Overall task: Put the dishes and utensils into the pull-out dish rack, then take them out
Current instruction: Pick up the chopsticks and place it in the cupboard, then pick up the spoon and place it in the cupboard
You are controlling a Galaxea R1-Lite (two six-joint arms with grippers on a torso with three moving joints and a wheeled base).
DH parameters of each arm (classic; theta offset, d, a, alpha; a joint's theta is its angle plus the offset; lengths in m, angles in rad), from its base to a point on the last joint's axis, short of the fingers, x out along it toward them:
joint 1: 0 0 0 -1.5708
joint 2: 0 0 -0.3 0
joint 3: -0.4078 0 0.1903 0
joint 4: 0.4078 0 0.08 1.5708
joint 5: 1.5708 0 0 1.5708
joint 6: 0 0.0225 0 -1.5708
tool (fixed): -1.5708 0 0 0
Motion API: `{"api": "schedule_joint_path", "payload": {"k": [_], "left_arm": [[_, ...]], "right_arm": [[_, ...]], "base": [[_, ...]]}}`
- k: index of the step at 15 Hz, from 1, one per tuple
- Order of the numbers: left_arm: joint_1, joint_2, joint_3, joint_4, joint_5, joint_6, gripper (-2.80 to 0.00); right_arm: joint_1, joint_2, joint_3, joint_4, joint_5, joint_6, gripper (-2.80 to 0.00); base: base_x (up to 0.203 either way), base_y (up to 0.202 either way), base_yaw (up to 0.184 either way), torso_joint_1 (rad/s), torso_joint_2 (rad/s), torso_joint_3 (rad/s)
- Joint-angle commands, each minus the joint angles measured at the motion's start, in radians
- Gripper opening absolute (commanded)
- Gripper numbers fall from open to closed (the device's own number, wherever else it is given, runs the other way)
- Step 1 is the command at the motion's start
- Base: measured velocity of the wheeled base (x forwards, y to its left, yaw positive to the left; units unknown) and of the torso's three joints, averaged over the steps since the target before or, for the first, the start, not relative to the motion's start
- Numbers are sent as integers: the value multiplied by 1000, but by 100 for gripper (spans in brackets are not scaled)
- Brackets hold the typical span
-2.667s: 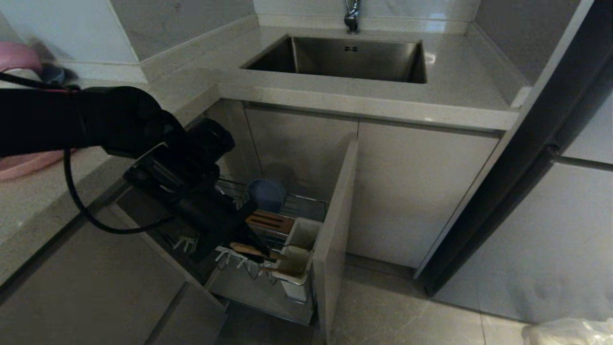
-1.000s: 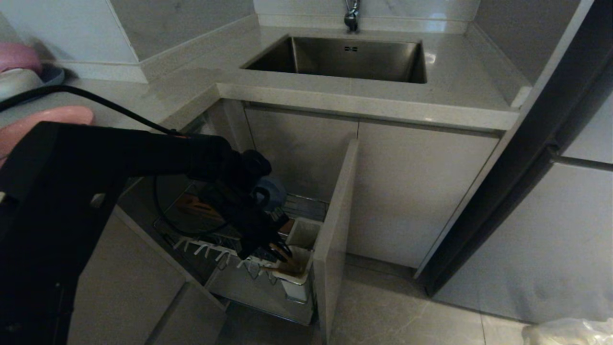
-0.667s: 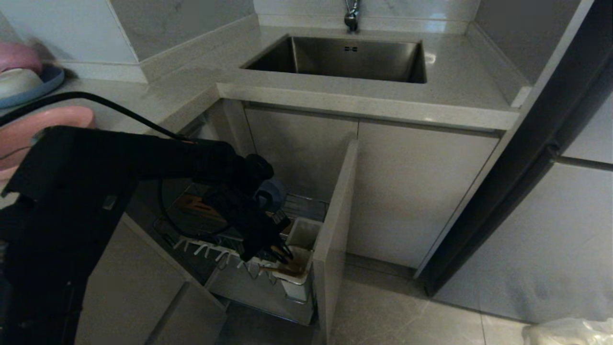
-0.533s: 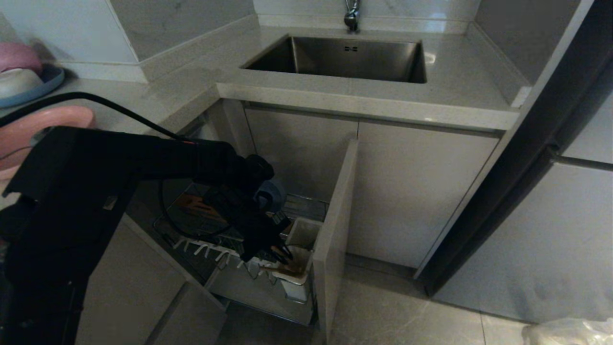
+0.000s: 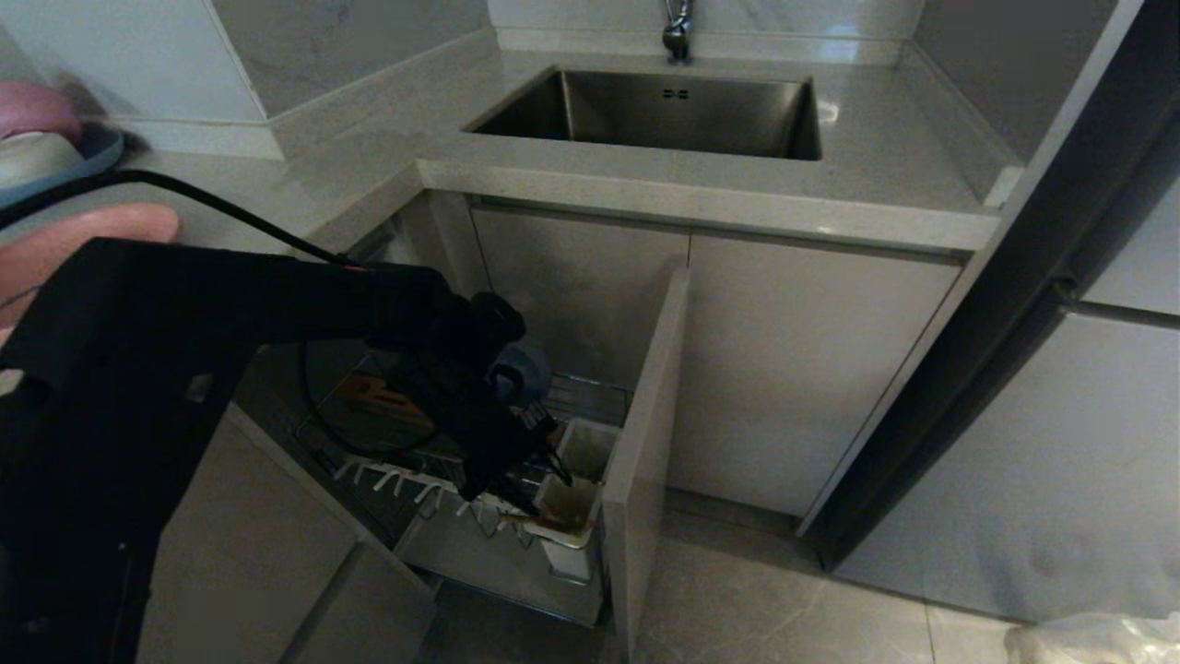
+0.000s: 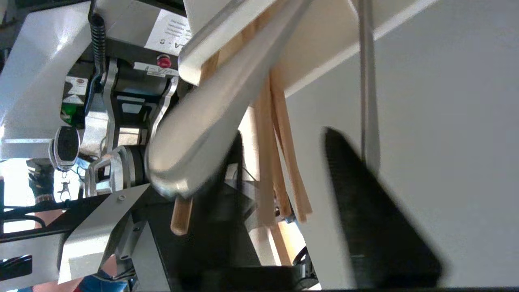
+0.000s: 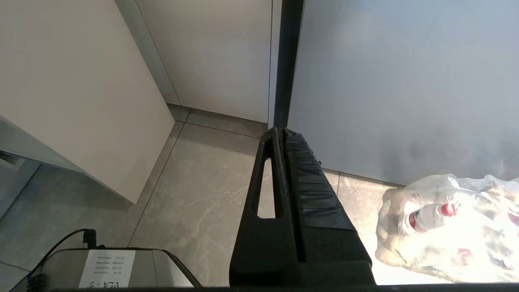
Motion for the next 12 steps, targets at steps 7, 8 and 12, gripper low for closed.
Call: {"api": "schedule_joint_path", "payload": {"k": [7,8,12], "left_arm": [[2,-152,0,10,24,-14,0],[1,-181,1,11,34,-15,0],[-1,-342,3,45,92,-15,-280]], "right_arm": [[0,0,0,1,0,-1,-280],[0,0,0,1,0,0,-280],[0,0,0,1,0,-2,-280]], "base": [[0,0,0,0,0,0],[0,0,0,0,0,0],[0,0,0,0,0,0]]}}
